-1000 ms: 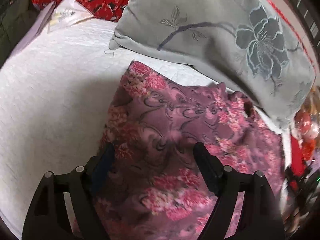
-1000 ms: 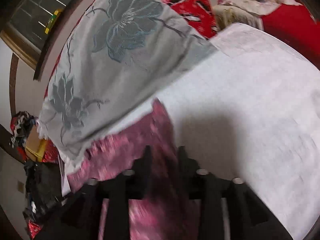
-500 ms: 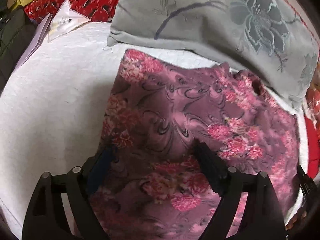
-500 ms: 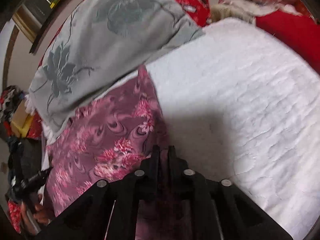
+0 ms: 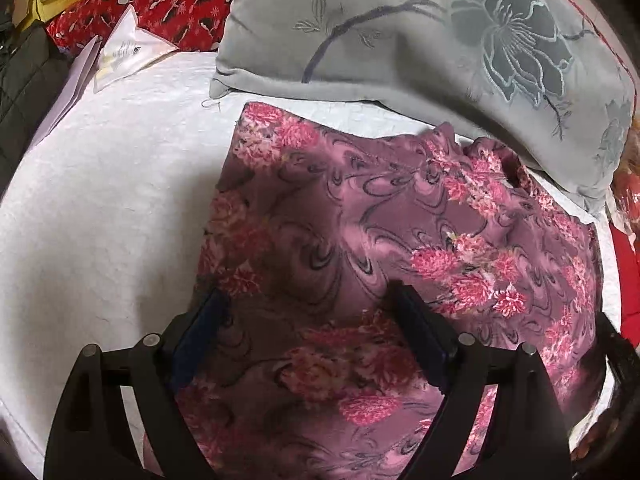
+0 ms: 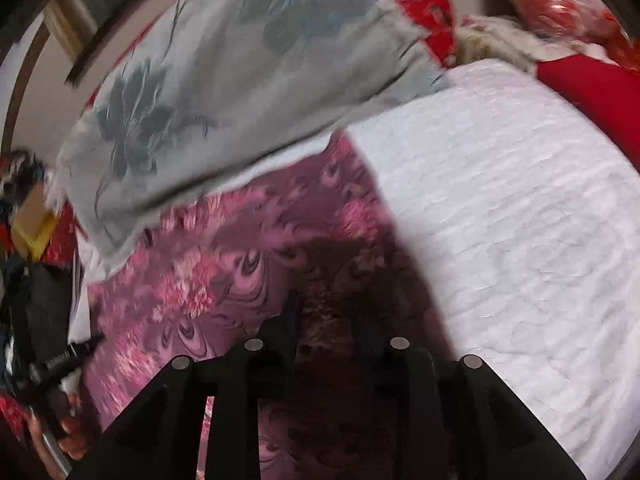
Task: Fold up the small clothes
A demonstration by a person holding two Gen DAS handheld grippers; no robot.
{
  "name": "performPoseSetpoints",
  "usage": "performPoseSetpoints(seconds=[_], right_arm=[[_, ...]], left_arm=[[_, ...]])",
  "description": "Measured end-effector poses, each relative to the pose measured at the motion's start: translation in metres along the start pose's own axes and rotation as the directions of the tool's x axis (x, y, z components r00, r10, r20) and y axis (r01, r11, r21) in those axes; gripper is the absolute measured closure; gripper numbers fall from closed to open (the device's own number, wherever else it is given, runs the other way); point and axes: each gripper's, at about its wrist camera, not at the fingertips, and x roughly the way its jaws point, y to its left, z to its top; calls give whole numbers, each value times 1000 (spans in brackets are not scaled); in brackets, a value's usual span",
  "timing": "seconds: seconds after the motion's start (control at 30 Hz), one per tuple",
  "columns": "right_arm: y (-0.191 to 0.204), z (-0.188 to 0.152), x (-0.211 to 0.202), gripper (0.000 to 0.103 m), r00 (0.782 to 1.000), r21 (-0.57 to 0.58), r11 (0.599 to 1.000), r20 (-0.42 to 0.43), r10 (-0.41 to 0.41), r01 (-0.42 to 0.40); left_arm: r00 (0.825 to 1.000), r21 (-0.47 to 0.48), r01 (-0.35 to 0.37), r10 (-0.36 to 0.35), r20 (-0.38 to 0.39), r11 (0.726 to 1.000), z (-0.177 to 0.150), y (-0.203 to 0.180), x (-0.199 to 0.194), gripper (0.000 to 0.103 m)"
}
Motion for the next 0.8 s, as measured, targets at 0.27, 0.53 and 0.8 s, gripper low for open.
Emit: performPoseSetpoints(seconds=[0.27, 0.53, 0.8], right_arm=[[34, 18, -11, 71, 993, -77, 991, 36, 113, -110], [28, 1, 43, 61, 995, -105, 994, -96, 10, -20], [0, 41, 33, 54, 999, 39, 999, -19, 38, -38]], left_arm=[[1000, -11, 5, -5, -4, 1000, 0, 0, 1, 14], [1000, -16, 13, -13, -6, 1000, 1, 2, 2, 13], [998, -89, 39, -35, 44, 995, 12, 23, -13, 13]])
